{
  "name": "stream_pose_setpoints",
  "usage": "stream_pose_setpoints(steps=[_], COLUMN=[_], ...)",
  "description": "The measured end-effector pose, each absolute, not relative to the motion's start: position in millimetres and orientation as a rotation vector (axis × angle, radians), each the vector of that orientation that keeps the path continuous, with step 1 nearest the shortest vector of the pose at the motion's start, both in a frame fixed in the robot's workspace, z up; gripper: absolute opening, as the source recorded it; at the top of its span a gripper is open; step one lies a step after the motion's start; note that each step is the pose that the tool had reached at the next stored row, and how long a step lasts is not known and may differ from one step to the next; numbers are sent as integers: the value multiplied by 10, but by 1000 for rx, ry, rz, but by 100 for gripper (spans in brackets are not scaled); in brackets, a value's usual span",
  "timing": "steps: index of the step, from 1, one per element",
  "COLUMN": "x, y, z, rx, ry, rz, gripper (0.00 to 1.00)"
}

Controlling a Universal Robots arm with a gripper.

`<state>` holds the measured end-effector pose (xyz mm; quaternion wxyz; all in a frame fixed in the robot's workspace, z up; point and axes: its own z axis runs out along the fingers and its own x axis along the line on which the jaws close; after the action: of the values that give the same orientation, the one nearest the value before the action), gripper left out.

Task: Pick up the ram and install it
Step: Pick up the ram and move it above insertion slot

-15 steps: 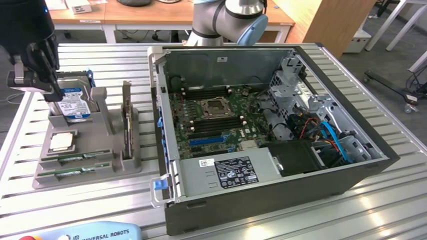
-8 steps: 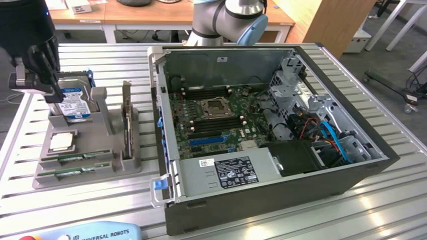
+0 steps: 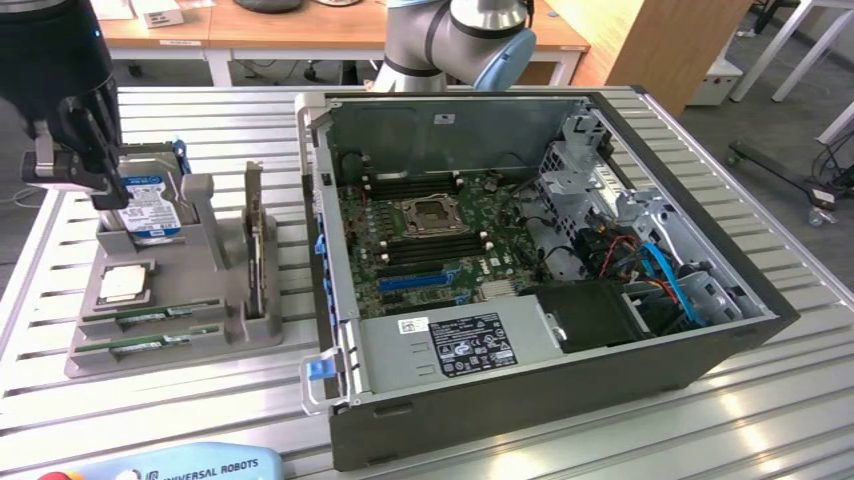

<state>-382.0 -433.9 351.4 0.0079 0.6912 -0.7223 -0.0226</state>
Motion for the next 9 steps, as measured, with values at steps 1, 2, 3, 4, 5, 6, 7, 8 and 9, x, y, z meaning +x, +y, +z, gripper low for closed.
stream_pose_setpoints(steps=[1, 2, 3, 4, 5, 6, 7, 8, 9], x=[-3820, -3820, -3820, -3820, -3820, -3820, -3820, -3820, -3820], y=[-4339, -4339, -4339, -4339, -4340, -4339, -4339, -4339, -4339], z=[3508, 3501, 3494, 3488, 3486, 3487, 3487, 3486, 3485], rx=[2161, 2161, 2161, 2161, 2161, 2161, 2161, 2161, 2161], ry=[-2258, -2258, -2258, -2258, -2257, -2257, -2257, -2257, -2258], rz=[-71, -71, -71, -70, -70, -71, -71, -71, -71], gripper=[10, 10, 10, 10, 10, 10, 10, 10, 10])
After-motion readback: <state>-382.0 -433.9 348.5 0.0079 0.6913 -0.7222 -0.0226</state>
